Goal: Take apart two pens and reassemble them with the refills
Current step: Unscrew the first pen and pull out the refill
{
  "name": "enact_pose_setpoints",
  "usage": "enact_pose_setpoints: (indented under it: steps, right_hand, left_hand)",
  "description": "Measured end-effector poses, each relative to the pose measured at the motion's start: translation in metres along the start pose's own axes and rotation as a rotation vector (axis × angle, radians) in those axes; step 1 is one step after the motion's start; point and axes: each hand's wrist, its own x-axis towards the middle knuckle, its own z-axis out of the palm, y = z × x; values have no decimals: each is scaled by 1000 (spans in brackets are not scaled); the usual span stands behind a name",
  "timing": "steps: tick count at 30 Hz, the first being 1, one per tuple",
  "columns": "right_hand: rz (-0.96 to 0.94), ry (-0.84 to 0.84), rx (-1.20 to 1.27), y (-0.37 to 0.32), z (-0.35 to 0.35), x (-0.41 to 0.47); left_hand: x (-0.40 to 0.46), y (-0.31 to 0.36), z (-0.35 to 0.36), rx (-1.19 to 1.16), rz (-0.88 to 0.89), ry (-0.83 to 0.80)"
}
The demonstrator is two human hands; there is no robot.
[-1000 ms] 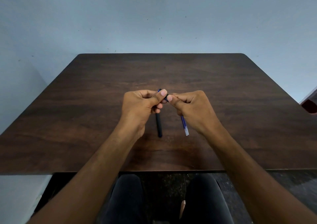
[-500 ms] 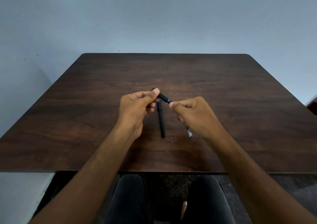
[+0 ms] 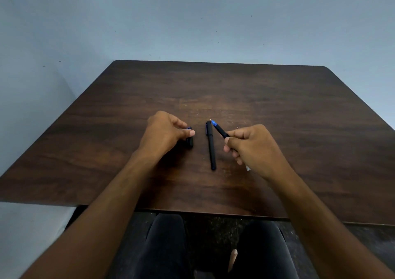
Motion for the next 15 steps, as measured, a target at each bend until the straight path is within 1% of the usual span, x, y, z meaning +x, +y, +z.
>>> enact_pose_setpoints:
  steps: [3,9,15]
  right_hand:
    - [-23,-21,6,1,1,-2]
    - [-27,-24,74,5,0,-2]
    - [-44,-43,96,8,-1,-2]
  left_hand:
    - [2,2,4,15,47,51]
    - [3,3,12,64,81,57]
    - [1,-2,7,19,87,63]
